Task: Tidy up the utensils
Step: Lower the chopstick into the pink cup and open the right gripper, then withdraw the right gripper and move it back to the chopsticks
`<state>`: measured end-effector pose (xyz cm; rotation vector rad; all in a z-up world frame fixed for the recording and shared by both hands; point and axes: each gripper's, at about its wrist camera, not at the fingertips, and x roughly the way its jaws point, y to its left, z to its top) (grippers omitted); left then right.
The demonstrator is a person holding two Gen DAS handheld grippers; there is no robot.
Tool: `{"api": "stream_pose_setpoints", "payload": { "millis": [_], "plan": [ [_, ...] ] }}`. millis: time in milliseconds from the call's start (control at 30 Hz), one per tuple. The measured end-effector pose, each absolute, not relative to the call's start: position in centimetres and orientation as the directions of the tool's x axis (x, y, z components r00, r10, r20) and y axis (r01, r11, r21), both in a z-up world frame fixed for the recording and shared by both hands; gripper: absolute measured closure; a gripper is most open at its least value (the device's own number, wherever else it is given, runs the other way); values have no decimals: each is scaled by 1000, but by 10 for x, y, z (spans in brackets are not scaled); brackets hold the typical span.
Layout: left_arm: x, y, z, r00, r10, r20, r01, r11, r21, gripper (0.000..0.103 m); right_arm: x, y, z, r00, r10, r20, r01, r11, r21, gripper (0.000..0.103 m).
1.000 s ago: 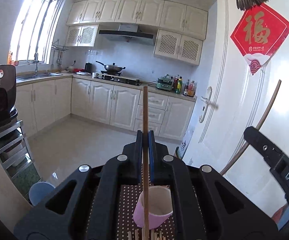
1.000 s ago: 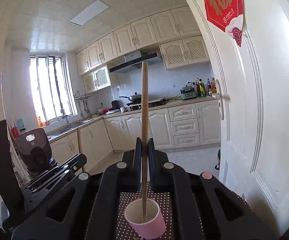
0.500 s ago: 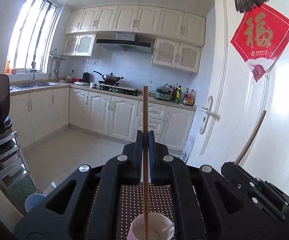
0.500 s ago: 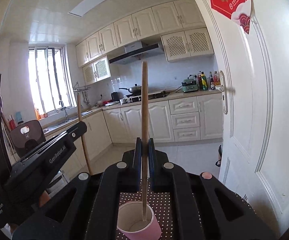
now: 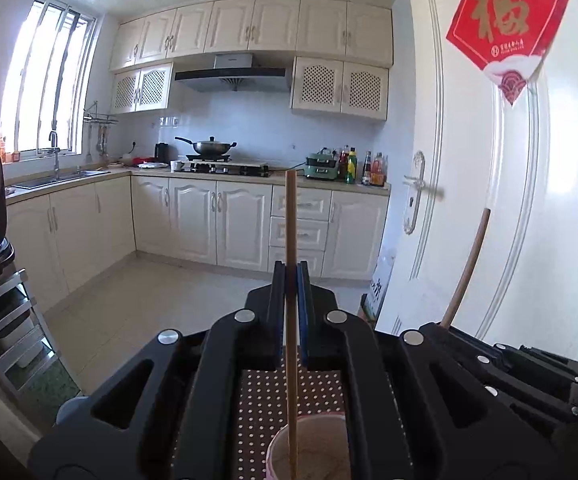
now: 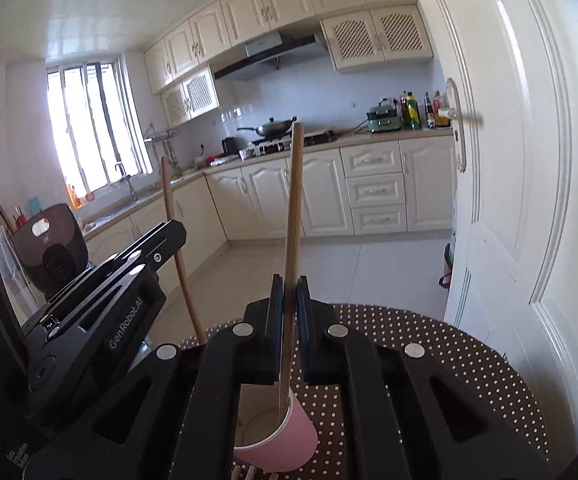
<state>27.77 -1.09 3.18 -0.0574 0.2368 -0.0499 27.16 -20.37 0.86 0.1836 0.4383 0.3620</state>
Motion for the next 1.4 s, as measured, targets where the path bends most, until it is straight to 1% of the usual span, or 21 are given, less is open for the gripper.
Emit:
{"api": "stream_pose_setpoints", "payload": {
  "millis": [67,133,233,367,433,500,567,700,933,1300,1400],
  "plan": [
    [281,-9,23,960,-77,-268,65,996,-53,97,271,-201,5,834,383,-397,-307,920,243,97],
    [283,-4,15,953,-67,-296,55,997,-50,96,271,-198,2,823,389,-413,-314,919,241,97],
    [287,3,2,933,-82,-350,59,995,-76,95,268,-192,1,814,392,-428,-326,919,223,95],
    [285,7,-3,925,-97,-367,71,994,-83,94,264,-190,0,804,401,-439,-343,916,208,93],
    [285,6,-4,915,-105,-389,85,994,-70,94,262,-191,0,802,399,-444,-343,917,203,87],
    [281,6,-4,912,-111,-395,90,993,-71,94,256,-193,0,806,388,-447,-338,922,191,74],
    [278,8,-4,906,-125,-404,100,992,-82,94,252,-195,0,810,383,-443,-335,924,187,69],
    [271,11,-5,884,-165,-437,132,986,-103,94,242,-200,1,815,375,-441,-328,927,183,64],
    [254,13,-11,876,-144,-460,126,990,-70,94,228,-205,-1,817,357,-453,-308,934,181,59],
    [223,30,-21,850,-128,-511,101,992,-79,94,205,-206,-6,809,335,-482,-287,942,173,51],
    [215,31,-24,832,-144,-536,121,990,-79,94,199,-206,-8,806,329,-492,-282,944,169,49]
  ]
}}
